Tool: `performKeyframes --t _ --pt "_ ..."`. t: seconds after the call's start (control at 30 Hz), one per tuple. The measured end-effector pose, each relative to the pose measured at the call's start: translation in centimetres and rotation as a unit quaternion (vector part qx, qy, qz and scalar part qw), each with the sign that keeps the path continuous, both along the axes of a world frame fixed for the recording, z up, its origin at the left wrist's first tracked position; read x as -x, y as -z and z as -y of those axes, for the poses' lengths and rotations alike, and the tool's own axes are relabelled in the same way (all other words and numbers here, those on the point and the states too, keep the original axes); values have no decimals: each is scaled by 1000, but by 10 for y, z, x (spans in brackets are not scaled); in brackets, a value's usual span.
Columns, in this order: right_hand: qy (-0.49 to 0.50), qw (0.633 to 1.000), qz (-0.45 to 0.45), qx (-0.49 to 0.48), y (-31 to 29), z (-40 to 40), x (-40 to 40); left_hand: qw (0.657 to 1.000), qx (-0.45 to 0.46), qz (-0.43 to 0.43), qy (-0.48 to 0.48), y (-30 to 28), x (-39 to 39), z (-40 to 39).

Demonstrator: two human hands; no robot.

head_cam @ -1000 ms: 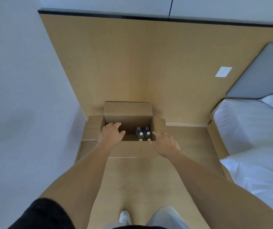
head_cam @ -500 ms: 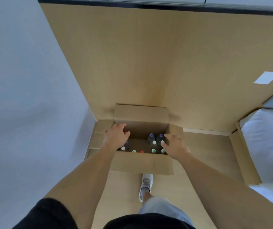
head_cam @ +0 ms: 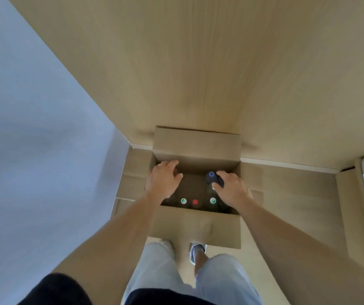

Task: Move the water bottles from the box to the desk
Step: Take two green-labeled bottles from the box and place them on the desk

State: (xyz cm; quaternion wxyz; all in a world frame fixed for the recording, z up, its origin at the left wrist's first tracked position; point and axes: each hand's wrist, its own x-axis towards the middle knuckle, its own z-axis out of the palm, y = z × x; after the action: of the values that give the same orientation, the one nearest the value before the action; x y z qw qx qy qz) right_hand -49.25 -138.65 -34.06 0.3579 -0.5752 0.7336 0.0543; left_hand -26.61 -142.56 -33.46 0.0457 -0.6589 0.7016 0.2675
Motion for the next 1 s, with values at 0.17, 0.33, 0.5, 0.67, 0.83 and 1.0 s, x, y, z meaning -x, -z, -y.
performKeyframes --t 0.17,0.33,0.5,0.67,0.83,1.0 --pt "40 998 10 -44 51 1 4 999 -52 9 5 57 -5 11" --pt "77 993 6 -91 104 -8 1 994 -103 28 19 118 -16 15" --pt "103 987 6 -125 158 -14 -13 990 -130 37 30 174 -27 18" --pt "124 980 21 -153 209 -19 -27 988 -141 44 38 220 -39 22" --pt "126 979 23 -158 252 -22 -33 986 -147 61 50 256 -47 29" --pt "121 978 4 -171 280 -22 -25 984 -150 60 70 283 -40 30"
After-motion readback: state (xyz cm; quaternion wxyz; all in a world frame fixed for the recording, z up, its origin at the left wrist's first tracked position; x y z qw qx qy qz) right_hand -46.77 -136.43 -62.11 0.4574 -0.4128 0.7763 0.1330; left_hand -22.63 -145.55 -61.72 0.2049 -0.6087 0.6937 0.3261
